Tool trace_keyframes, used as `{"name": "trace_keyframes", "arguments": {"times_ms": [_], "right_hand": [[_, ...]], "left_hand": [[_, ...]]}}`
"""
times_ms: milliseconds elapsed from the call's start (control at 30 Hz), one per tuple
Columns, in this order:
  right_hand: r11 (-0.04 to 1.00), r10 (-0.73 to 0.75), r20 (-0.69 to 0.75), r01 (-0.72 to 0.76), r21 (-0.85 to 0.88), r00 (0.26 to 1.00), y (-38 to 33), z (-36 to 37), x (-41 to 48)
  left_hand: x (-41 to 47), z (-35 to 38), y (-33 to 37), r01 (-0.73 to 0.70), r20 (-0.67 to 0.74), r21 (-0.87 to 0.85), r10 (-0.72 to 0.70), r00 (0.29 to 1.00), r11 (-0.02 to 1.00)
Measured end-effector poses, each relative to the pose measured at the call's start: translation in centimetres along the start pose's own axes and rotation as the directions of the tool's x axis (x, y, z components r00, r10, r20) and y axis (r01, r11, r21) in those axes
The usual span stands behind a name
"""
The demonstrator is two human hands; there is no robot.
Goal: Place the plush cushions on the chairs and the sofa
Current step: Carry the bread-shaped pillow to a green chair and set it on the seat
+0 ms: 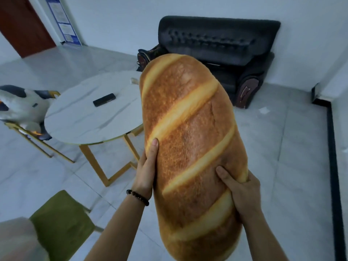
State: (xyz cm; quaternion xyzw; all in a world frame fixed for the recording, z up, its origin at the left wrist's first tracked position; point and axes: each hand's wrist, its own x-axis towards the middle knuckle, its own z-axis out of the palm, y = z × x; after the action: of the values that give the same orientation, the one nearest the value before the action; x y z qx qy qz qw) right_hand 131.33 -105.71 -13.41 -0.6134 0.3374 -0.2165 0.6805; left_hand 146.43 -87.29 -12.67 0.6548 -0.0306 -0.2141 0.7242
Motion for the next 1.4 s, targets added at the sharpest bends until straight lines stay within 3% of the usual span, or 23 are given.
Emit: {"name": "trace_keyframes", "arguments": {"times_ms": [400, 700, 900, 1133, 1267, 1333, 1400], "right_hand": [[0.986, -0.042, 0.132, 0.062, -0.152, 0.990, -10.1, 10.8, 33.6], [0.953, 0.023, 0.052, -0.007, -0.302, 0.998, -9.1, 20.8, 57.9], [0.914, 0.092, -0.050, -0.104, -0.393, 0.994, -9.2, 24.9, 71.4], [0.871, 0.138, -0.060, -0.150, -0.467, 0.989, -1.6, 26.8, 85.3], [0.848, 0.059, 0.014, -0.043, -0.528, 0.998, 6.0, 27.7, 92.1], [0.797, 0.130, 0.124, -0.029, -0.603, 0.984, 10.9, 27.5, 95.1], [0.657, 0.236, 0.219, 0.011, -0.754, 0.947, 14.7, 26.7, 97.1]], "left_hand": [[29.6, 6.1, 7.5, 0.003, -0.136, 0.062, 0.006, 0.991, 0.998], [58.1, 9.6, 5.0, 0.192, -0.061, 0.012, -0.190, 0.980, 0.981], [73.9, 12.7, 4.4, 0.391, -0.066, 0.108, -0.386, 0.920, 0.914], [87.0, 17.0, -2.6, 0.472, -0.024, 0.141, -0.474, 0.880, 0.870], [93.2, 18.5, -11.2, 0.487, -0.115, 0.206, -0.473, 0.873, 0.849], [95.5, 19.2, -16.2, 0.495, -0.107, 0.226, -0.483, 0.869, 0.839], [96.4, 20.0, -19.6, 0.531, -0.114, 0.245, -0.520, 0.847, 0.811]]}}
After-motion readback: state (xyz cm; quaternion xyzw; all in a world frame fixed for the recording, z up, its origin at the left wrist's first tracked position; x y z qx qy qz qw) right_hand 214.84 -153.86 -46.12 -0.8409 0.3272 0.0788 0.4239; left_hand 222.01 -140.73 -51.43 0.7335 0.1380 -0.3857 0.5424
